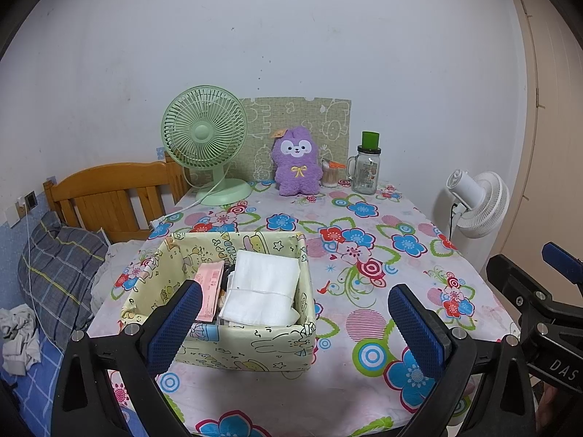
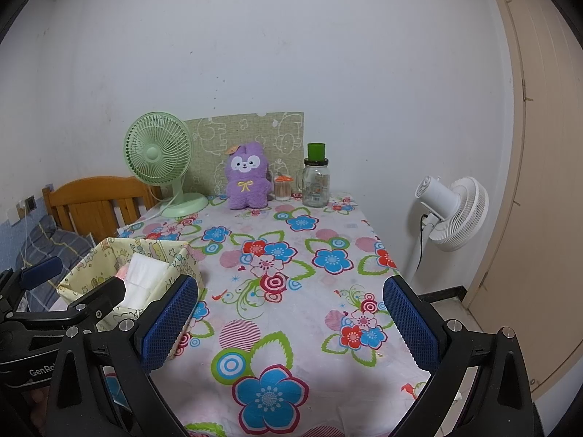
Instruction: Organize soft objects
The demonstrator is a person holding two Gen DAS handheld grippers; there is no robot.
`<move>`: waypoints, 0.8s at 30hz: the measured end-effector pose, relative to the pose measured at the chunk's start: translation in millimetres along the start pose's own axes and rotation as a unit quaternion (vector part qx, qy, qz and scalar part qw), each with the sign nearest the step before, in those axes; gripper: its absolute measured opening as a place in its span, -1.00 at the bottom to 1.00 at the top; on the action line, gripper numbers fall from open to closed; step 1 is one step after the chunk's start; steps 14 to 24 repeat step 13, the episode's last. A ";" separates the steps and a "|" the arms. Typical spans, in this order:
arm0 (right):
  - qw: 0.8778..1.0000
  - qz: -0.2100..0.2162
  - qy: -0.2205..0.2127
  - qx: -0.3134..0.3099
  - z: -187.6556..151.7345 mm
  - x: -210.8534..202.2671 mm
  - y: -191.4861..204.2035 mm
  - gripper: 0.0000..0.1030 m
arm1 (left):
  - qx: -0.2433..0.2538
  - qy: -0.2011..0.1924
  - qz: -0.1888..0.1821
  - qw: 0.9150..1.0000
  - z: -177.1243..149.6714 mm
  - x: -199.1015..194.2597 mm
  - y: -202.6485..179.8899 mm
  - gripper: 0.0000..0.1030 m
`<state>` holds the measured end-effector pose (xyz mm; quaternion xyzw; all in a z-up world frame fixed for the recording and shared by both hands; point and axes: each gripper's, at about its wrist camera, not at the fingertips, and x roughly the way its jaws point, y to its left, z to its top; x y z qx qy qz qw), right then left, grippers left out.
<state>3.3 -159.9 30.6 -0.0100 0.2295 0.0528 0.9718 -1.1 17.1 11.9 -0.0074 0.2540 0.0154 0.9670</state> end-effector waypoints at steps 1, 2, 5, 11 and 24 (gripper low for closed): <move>1.000 0.001 0.000 0.000 0.0 0.0 0.0 0.99 | 0.000 0.000 0.000 1.000 0.0 0.2 -0.2 0.99; 1.000 0.001 0.000 -0.001 0.0 0.0 0.2 0.99 | 0.000 -0.001 0.000 1.000 0.2 -0.2 0.1 0.99; 1.000 0.001 0.000 0.000 -0.1 0.1 0.2 0.99 | 0.000 0.000 0.000 1.000 0.2 -0.1 -0.1 0.99; 1.000 0.001 0.001 -0.001 -0.2 0.2 0.2 0.99 | 0.000 0.000 0.000 1.000 0.2 -0.1 -0.3 0.99; 1.000 0.000 0.001 -0.001 -0.2 0.4 0.2 0.99 | 0.000 0.001 0.000 1.000 -0.1 0.4 -0.7 0.99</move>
